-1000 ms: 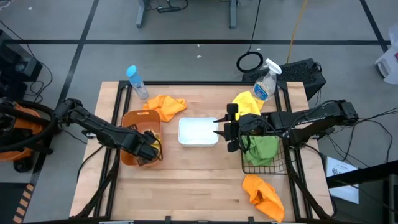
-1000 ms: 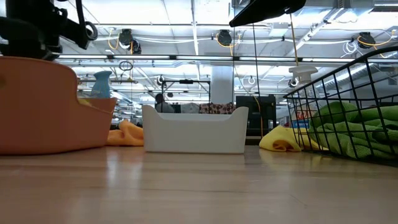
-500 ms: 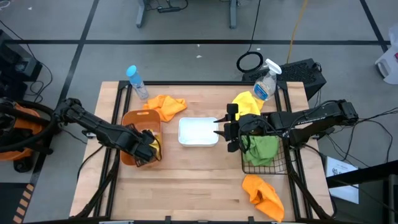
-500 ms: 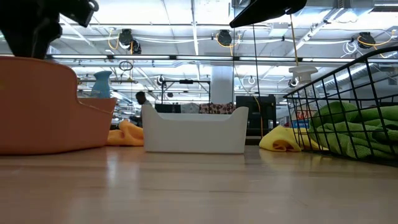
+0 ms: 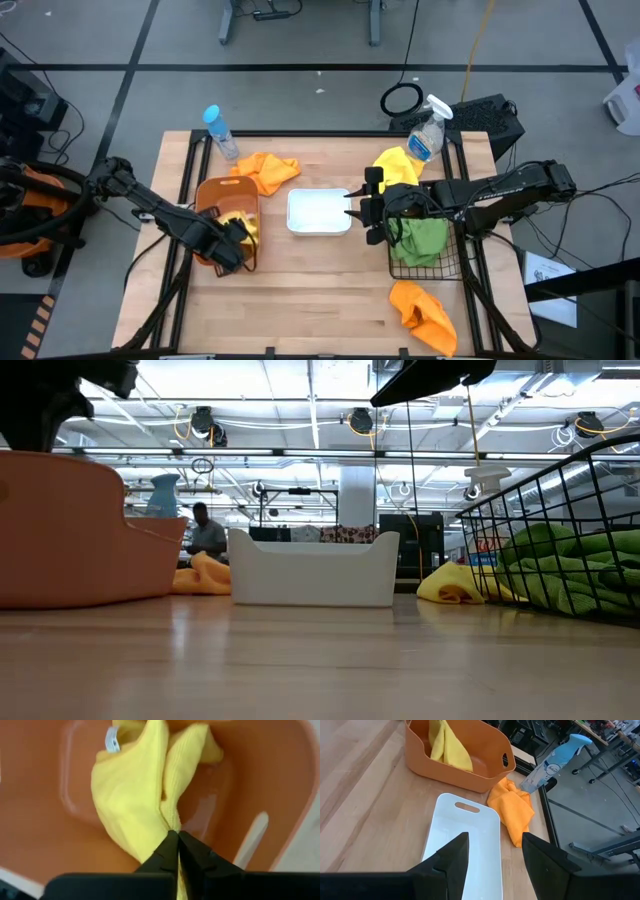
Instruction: Sort microfiber towel by color & place in baskets
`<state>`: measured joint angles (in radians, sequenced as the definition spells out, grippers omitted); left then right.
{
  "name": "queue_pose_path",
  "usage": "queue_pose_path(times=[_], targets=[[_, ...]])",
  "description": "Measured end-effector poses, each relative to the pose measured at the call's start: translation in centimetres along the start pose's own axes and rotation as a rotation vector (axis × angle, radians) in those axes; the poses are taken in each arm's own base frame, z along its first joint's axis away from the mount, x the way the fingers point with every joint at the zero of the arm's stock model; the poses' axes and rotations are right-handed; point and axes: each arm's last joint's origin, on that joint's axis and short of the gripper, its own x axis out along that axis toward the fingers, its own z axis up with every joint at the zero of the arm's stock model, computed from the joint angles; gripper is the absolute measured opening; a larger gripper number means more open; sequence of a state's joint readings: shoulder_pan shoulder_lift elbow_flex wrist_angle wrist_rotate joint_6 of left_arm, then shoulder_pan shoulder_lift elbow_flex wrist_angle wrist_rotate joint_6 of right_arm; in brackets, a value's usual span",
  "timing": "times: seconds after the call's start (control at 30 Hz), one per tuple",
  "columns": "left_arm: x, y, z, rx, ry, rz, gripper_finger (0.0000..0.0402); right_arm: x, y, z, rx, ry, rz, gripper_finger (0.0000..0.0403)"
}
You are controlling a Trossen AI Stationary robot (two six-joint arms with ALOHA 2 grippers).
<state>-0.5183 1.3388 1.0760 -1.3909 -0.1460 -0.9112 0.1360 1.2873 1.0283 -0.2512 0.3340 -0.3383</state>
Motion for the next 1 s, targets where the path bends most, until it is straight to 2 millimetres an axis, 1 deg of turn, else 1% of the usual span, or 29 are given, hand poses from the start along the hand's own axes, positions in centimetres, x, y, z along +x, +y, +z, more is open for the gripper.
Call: queue_pose_path(times=[0.13, 0.27, 0.33, 0.5, 0.57, 0.77, 0.83, 1.0], targets=[[0.2, 0.0, 0.2, -0.003, -0.038, 0.009, 0.0012, 0.0, 0.0, 0.0, -0.002, 0.002, 0.000, 0.0176], [0.8, 0.5, 0.2, -0.017, -0.019, 0.052, 0.0008, 0.0, 0.0, -0.1, -0.005, 0.008, 0.003, 0.0176], [0.8, 0.9, 0.2, -0.018, -0.017, 0.101, 0.0005, 0.0, 0.0, -0.1, -0.007, 0.013, 0.004, 0.0176], [0.6, 2.7, 0.2, -0.039, -0.033, 0.288, 0.0003, 0.0, 0.0, -0.1, -0.009, 0.010, 0.003, 0.0176], [0.6, 3.1, 0.6, -0.035, -0.050, 0.316, 0.0002, 0.0, 0.0, -0.1, -0.009, 0.008, 0.002, 0.0176], [-0.1, 4.9, 1.7, -0.047, -0.164, 0.406, 0.0001, 0.1, -0.3, -0.1, -0.010, 0.008, -0.008, 0.0176], [-0.6, 5.4, 2.0, -0.064, -0.205, 0.429, 0.0001, 0.2, -0.5, -0.2, -0.006, 0.012, -0.015, 0.0176], [-1.3, 6.0, 2.5, -0.062, -0.221, 0.430, 0.0001, 0.2, -0.8, -0.3, 0.001, 0.020, -0.023, 0.0176]])
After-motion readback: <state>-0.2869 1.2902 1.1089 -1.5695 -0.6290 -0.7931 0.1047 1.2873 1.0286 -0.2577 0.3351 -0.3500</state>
